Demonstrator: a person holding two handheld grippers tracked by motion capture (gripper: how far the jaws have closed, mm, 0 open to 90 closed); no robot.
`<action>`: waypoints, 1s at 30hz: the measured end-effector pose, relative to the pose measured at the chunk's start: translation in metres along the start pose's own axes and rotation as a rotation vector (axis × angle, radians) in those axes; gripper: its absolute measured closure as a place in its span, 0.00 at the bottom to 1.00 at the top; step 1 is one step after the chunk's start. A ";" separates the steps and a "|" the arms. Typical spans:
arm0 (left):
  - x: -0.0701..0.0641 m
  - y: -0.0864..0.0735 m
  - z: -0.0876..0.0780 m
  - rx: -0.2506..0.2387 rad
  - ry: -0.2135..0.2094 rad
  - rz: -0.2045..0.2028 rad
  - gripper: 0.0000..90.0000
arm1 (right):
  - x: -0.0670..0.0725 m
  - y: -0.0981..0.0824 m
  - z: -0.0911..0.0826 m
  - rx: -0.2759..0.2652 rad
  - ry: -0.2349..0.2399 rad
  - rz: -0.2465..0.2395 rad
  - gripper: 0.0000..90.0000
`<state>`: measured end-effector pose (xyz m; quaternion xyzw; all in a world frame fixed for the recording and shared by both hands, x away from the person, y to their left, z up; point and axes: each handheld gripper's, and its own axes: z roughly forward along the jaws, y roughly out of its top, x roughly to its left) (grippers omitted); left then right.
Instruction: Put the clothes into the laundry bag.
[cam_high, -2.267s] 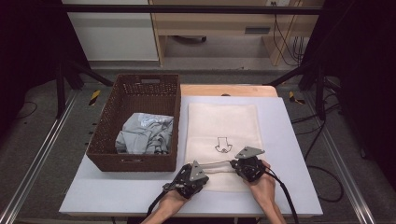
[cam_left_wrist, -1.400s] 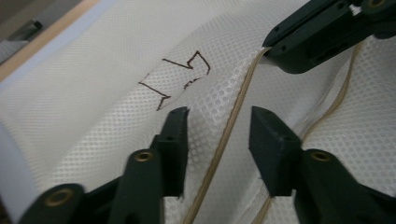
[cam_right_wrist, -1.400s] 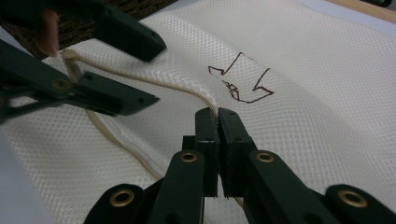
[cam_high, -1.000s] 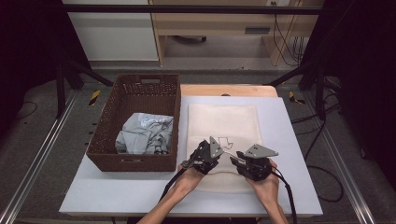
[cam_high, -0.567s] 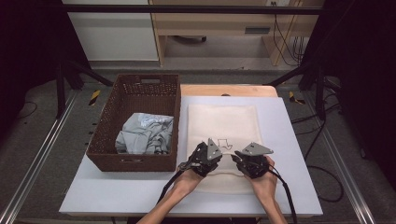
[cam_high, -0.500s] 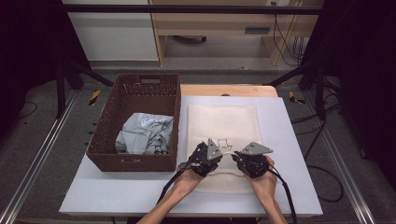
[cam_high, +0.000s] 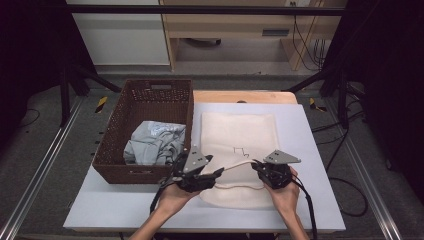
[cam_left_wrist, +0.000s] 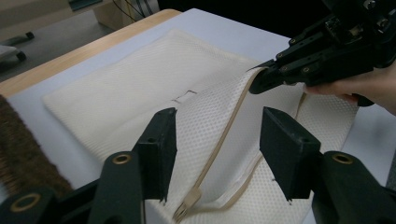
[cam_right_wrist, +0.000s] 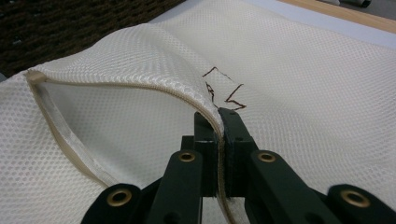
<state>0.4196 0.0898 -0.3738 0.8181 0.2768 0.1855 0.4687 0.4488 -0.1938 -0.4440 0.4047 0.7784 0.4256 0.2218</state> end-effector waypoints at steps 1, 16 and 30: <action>0.003 -0.002 -0.008 -0.004 0.013 -0.012 0.50 | -0.001 0.000 -0.001 -0.009 0.002 0.004 0.96; 0.044 -0.011 -0.051 0.030 0.116 -0.041 0.35 | 0.000 0.003 -0.012 -0.061 0.026 0.019 0.96; 0.112 -0.020 -0.080 0.051 0.255 -0.097 0.26 | 0.002 0.003 -0.010 -0.047 0.032 0.011 0.96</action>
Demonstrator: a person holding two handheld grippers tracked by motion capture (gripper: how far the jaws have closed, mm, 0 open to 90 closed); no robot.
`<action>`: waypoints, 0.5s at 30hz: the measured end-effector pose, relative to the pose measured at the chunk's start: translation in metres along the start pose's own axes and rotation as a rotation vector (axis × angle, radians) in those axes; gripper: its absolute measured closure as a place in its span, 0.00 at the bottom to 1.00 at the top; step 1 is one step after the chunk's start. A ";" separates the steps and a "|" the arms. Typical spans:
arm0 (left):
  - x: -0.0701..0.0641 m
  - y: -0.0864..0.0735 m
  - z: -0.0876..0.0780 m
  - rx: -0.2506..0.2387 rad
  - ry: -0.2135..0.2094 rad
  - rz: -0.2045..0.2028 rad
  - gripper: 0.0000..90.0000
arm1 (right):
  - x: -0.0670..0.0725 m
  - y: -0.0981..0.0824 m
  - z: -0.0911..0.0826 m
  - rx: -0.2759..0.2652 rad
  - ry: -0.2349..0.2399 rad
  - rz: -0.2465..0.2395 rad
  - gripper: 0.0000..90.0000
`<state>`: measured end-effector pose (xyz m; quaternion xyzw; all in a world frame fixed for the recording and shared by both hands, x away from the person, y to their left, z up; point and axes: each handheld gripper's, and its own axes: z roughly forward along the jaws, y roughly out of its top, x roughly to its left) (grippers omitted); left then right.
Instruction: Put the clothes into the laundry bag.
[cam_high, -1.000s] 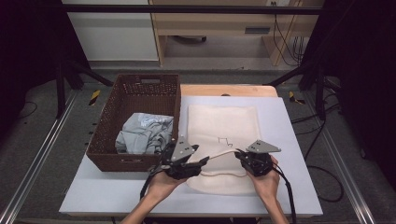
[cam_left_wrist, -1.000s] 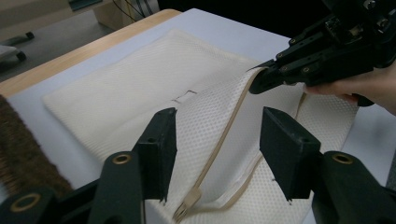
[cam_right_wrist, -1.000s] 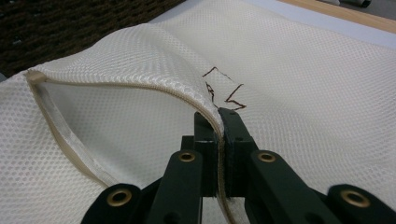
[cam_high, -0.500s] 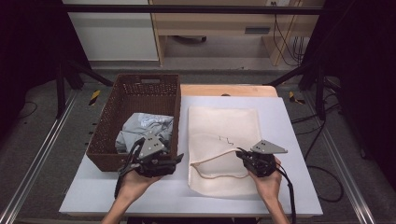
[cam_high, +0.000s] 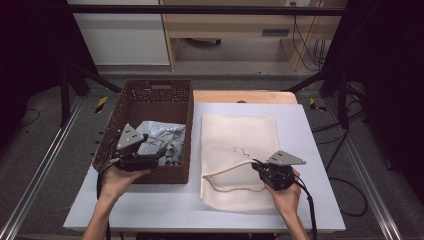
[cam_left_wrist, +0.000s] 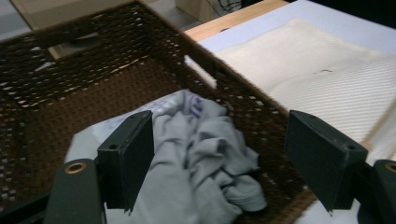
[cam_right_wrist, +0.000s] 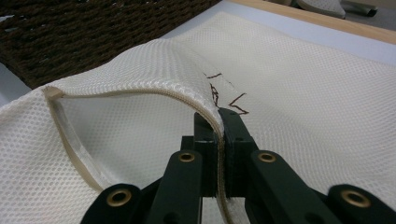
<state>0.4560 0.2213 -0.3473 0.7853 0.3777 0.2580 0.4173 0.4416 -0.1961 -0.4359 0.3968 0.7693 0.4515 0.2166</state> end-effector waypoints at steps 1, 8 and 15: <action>0.004 0.000 0.000 0.002 0.007 0.001 0.25 | 0.000 0.000 0.000 0.001 0.000 0.000 0.96; 0.032 0.007 0.006 0.026 0.031 -0.021 0.24 | -0.002 0.000 -0.001 0.005 0.001 0.002 0.96; 0.046 0.023 0.029 0.057 0.033 0.018 0.24 | -0.001 0.000 0.001 0.009 -0.002 0.002 0.96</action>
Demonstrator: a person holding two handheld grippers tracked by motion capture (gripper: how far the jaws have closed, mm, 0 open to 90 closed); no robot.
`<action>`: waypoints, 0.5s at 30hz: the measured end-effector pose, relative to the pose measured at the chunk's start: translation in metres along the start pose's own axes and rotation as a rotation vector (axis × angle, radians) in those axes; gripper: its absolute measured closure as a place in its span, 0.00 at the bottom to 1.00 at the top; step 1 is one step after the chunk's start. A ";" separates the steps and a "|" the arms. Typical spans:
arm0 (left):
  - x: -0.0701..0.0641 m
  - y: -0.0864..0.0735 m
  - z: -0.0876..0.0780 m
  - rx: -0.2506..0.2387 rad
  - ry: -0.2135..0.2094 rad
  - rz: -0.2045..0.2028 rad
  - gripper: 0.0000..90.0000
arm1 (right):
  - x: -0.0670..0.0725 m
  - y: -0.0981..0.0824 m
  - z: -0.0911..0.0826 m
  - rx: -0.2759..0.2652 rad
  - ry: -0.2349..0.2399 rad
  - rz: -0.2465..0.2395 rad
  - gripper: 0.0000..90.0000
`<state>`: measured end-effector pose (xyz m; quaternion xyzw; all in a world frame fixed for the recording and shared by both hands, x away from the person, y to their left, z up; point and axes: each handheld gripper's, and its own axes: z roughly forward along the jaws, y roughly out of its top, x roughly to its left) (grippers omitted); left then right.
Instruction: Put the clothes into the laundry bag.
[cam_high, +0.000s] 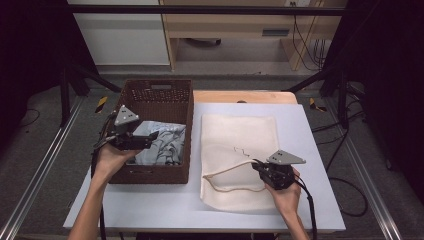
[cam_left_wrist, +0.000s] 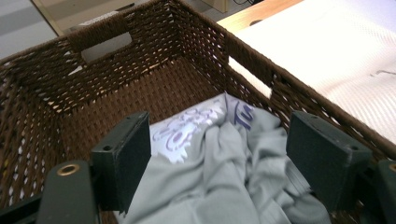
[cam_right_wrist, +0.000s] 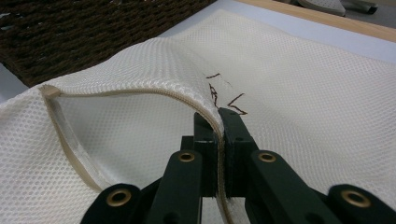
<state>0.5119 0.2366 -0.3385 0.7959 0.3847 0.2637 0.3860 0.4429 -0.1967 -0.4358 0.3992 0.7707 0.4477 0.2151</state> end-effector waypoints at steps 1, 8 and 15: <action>0.001 0.002 0.005 -0.001 -0.003 0.001 0.24 | 0.000 0.000 0.000 0.000 0.001 -0.002 0.96; 0.003 0.005 0.042 0.059 0.018 0.055 0.24 | -0.001 0.000 0.000 -0.001 -0.002 0.001 0.96; 0.002 -0.009 0.072 0.187 0.006 0.061 0.22 | -0.001 0.000 0.000 0.007 0.000 0.003 0.96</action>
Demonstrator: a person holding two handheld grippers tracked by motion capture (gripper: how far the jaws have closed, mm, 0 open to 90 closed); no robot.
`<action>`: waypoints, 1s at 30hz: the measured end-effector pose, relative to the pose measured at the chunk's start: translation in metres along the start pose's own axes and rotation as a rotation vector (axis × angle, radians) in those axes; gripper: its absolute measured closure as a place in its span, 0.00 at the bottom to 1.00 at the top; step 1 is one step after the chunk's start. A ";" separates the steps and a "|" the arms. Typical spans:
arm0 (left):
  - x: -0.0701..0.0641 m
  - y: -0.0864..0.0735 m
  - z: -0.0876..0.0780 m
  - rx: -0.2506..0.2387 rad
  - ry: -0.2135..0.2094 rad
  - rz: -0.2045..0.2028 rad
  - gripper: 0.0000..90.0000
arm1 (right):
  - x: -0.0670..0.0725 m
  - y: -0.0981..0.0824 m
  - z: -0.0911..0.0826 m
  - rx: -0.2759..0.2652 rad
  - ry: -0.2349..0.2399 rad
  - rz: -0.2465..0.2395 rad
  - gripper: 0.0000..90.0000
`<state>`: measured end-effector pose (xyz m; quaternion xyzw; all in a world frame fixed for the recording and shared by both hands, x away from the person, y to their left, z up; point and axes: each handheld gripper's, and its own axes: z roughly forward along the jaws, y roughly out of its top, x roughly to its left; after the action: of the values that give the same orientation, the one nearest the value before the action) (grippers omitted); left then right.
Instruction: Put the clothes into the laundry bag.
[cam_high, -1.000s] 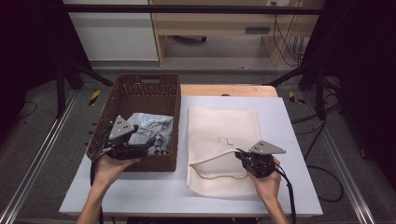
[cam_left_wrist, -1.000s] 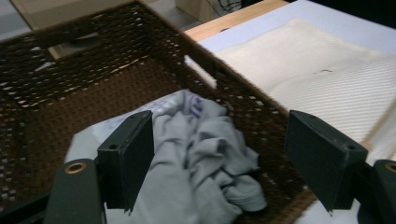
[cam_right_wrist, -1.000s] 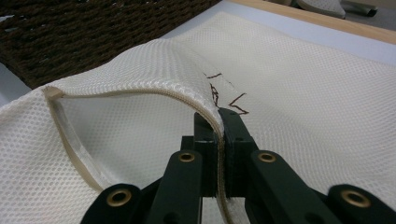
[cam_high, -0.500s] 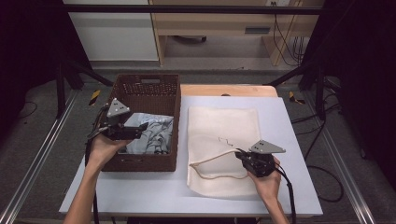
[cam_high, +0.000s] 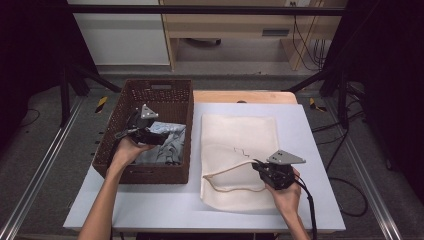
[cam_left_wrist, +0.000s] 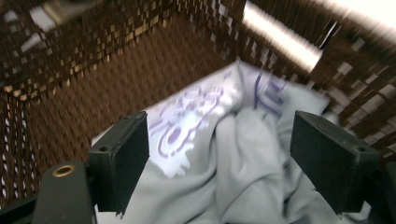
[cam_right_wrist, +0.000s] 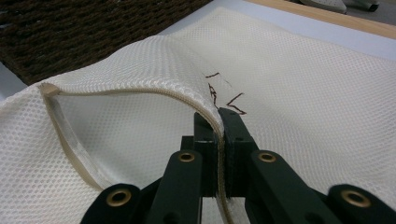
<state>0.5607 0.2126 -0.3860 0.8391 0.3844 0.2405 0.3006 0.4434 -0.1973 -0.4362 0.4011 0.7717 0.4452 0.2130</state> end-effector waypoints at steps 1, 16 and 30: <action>0.000 -0.002 0.003 0.010 -0.012 0.001 0.22 | 0.000 0.000 0.000 0.000 0.000 0.000 0.96; -0.002 -0.012 0.026 0.144 -0.007 -0.002 0.14 | 0.000 -0.001 0.002 0.017 0.006 -0.006 0.96; 0.000 -0.020 0.042 0.193 -0.047 -0.016 0.09 | 0.000 -0.002 0.003 0.033 0.009 -0.006 0.96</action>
<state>0.5778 0.2097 -0.4296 0.8664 0.4054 0.1800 0.2294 0.4445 -0.1960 -0.4398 0.4002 0.7811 0.4334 0.2044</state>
